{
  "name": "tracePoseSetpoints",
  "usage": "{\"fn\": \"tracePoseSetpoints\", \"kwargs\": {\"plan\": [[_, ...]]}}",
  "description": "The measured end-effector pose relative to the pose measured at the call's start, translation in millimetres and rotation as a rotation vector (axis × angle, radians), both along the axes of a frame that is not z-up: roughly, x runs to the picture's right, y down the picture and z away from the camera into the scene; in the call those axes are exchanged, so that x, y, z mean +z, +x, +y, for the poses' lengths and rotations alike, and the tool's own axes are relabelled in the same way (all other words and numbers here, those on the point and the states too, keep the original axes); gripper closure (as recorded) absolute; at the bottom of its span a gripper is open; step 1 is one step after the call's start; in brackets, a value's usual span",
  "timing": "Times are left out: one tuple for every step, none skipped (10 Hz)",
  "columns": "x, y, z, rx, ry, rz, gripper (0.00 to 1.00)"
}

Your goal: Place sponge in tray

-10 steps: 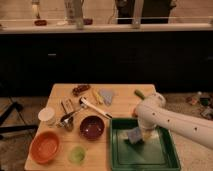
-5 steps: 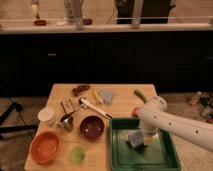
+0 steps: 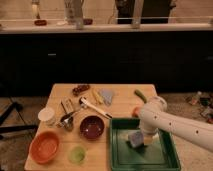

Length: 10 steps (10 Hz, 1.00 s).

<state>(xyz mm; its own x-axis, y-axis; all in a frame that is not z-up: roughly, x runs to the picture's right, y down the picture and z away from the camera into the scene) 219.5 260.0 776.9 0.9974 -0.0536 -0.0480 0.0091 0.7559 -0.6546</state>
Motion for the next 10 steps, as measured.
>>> {"fn": "tracePoseSetpoints", "kwargs": {"plan": [[0.0, 0.1, 0.0, 0.000, 0.000, 0.000, 0.98], [-0.1, 0.2, 0.1, 0.000, 0.000, 0.000, 0.98], [-0.1, 0.4, 0.2, 0.001, 0.000, 0.001, 0.99], [-0.2, 0.5, 0.2, 0.001, 0.000, 0.001, 1.00], [-0.2, 0.6, 0.3, 0.001, 0.000, 0.001, 0.95], [-0.2, 0.7, 0.2, 0.001, 0.000, 0.001, 0.87], [-0.2, 0.7, 0.3, 0.001, 0.000, 0.001, 0.76], [-0.2, 0.7, 0.3, 0.001, 0.000, 0.001, 0.66], [-0.2, 0.7, 0.3, 0.001, 0.000, 0.001, 0.56], [-0.2, 0.7, 0.3, 0.001, 0.000, 0.001, 0.46]]}}
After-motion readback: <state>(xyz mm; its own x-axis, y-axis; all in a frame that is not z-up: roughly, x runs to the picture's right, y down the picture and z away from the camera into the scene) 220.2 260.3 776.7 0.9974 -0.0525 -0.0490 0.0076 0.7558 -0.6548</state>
